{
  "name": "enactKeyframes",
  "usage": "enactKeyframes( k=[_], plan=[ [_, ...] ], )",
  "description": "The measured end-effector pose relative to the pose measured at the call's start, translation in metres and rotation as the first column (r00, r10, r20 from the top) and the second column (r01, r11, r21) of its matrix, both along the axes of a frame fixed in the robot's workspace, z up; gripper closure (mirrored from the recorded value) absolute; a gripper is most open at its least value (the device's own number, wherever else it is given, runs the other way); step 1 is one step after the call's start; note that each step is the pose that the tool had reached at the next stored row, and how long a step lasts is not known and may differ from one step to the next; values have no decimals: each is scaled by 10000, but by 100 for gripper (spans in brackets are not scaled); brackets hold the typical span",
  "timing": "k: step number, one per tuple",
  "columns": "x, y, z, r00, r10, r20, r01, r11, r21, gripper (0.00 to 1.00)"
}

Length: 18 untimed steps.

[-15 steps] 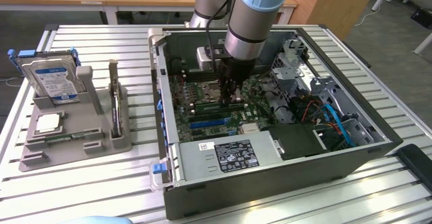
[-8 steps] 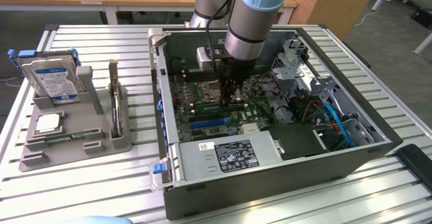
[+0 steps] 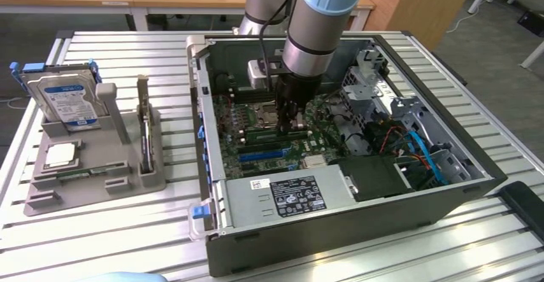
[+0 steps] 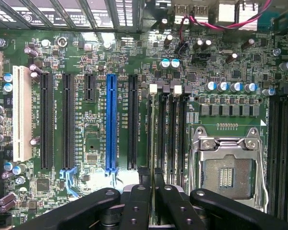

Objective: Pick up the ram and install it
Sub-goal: 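Insert the ram into the slot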

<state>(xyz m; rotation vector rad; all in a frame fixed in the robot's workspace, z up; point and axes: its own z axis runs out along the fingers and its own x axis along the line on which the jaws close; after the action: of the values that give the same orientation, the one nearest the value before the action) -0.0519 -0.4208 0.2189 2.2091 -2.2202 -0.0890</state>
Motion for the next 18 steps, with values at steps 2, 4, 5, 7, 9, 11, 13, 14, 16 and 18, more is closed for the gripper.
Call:
enactKeyframes(
  k=[2,4,5,7,9,11,13,14,16,18],
  plan=[
    [0,0,-5,10000,-1,0,1,10000,-17,87],
    [0,0,-9,10000,0,0,0,10000,-29,87],
    [0,0,-11,10000,-1,-1,1,10000,-35,87],
    [0,0,-11,10000,0,-1,0,10000,-41,87],
    [0,0,-14,10000,-1,0,1,10000,-43,87],
    [0,0,-16,10000,-1,0,1,10000,-49,87],
    [0,0,-16,10000,-1,-1,1,10000,-53,87],
    [0,0,-17,10000,0,-1,0,10000,-54,87],
    [0,0,-21,10000,-1,1,1,10000,-52,87],
    [0,0,-23,10000,-1,0,1,10000,-55,87]
  ],
)
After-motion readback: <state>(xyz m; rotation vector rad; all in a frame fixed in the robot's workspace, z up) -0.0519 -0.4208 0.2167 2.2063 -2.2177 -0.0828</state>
